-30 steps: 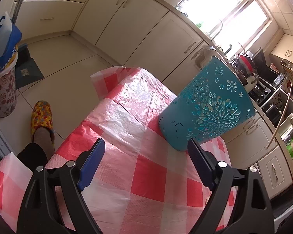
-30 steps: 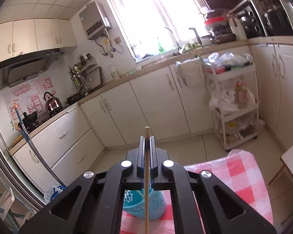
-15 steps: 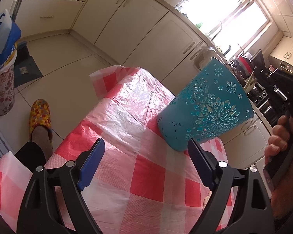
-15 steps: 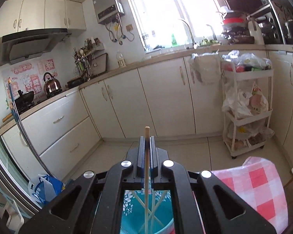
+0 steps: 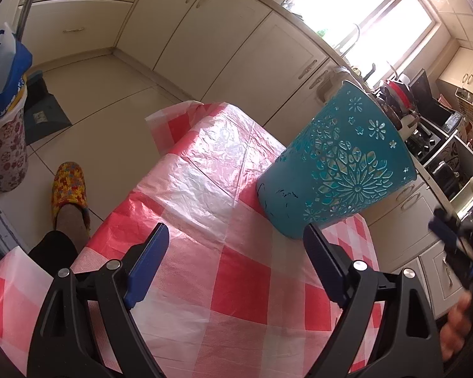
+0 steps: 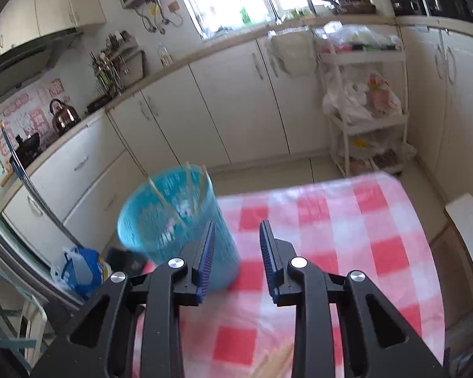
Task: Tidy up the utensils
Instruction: 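Move both tools down to the chopstick pile on the cloth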
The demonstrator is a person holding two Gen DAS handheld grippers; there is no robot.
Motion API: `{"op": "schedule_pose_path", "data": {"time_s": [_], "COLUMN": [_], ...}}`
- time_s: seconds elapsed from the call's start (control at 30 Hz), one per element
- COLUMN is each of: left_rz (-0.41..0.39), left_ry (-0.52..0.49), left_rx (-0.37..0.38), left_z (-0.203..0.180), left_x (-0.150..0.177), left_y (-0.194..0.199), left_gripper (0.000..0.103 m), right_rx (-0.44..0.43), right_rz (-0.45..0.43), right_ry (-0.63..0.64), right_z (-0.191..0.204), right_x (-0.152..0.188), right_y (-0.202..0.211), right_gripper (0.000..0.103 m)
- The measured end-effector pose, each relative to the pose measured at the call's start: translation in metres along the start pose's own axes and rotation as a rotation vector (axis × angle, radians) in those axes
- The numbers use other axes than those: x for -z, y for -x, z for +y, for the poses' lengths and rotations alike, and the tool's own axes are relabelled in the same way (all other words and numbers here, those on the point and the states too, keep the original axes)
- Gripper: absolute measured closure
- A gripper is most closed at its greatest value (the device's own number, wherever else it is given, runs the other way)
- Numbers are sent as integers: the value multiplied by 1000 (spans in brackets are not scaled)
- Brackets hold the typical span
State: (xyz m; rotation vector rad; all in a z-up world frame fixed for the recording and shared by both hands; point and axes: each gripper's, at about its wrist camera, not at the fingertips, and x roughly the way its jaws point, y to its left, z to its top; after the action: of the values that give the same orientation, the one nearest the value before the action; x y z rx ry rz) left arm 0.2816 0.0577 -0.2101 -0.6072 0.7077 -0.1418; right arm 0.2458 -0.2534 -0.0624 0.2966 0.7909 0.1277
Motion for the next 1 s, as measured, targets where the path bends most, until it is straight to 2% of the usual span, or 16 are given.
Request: {"op": "schedule_pose_path", "data": {"time_s": [0.07, 0.2, 0.33, 0.43, 0.53, 0.6, 0.7, 0.8, 1.0], "left_rz": [43, 147, 195, 216, 249, 274, 315, 351, 345], "left_ry": [-41, -175, -371, -504, -580, -627, -703, -720, -676], "left_rx": [4, -6, -5, -28, -56, -86, -123, -155, -219], "left_z": [-9, -39, -83, -112, -131, -142, -151, -150, -147], "left_x": [2, 23, 51, 70, 83, 91, 103, 107, 96], "left_y": [-2, 0, 6, 3, -5, -12, -23, -34, -36], "left_gripper": [20, 20, 20, 20, 20, 20, 21, 24, 29], "right_rx": [42, 99, 110, 134, 147, 149, 120, 85, 20], "right_rz": [120, 224, 233, 217, 218, 220, 224, 220, 224], "right_ry": [0, -19, -2, 83, 188, 229, 242, 257, 245], "right_z": [-16, -38, -43, -35, -29, -29, -38, -42, -43], "right_x": [41, 83, 96, 98, 102, 103, 102, 99, 92], "right_y": [-7, -25, -38, -41, -42, -41, -41, -40, -45], "right_gripper": [75, 77, 77, 77, 77, 86, 90, 90, 90]}}
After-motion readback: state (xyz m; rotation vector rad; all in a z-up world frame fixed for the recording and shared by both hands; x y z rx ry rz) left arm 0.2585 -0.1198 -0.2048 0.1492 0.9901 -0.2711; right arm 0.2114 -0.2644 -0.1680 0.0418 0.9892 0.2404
